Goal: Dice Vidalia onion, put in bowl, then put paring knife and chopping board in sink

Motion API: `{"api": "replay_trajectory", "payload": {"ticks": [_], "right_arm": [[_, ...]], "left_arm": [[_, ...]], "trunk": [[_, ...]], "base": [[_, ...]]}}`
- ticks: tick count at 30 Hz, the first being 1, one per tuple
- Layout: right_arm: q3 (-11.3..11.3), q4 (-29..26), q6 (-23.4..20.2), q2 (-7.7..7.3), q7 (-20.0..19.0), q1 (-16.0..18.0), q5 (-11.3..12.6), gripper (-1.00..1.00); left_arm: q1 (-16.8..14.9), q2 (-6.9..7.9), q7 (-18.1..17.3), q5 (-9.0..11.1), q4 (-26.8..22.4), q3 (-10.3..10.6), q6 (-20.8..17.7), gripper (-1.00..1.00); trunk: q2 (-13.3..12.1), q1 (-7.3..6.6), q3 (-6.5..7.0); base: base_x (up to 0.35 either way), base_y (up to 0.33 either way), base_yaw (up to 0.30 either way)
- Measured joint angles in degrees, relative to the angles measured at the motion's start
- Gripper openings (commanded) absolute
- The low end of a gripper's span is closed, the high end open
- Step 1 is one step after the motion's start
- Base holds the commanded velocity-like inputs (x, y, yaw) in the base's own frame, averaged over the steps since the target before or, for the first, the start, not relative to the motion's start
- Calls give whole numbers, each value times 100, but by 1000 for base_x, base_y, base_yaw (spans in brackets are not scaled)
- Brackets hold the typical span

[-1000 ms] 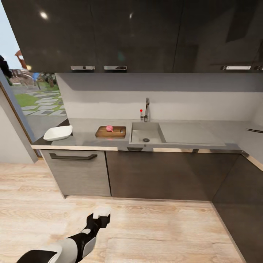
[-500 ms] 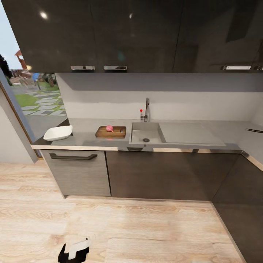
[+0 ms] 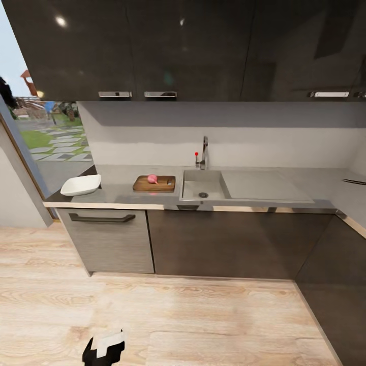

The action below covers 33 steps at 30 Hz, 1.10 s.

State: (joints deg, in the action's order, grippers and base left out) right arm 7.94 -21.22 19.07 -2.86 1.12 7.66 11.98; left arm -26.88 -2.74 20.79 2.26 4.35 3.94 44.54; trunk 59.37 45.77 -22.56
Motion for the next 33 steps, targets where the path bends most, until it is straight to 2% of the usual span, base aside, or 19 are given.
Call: {"api": "replay_trajectory", "payload": {"ticks": [4,11,24,33], "right_arm": [[7,48,128,-14,-116,-130,-8,100],[19,75,353,-16,-310,-358,-10,100],[14,79,770,-17,-311,-402,-4,100],[19,84,777,-17,-311,-402,-2,100]], "left_arm": [[28,28,-118,122,0,-12,-130,100],[35,25,-343,128,-8,-20,-356,100],[35,16,-761,131,-9,-23,-776,100],[36,22,-969,134,-10,-30,-1066,100]], "trunk": [[0,0,0],[0,0,0],[-520,-285,233],[-882,-483,395]], "base": [[0,0,0],[0,0,0],[0,0,0],[0,0,0]]}}
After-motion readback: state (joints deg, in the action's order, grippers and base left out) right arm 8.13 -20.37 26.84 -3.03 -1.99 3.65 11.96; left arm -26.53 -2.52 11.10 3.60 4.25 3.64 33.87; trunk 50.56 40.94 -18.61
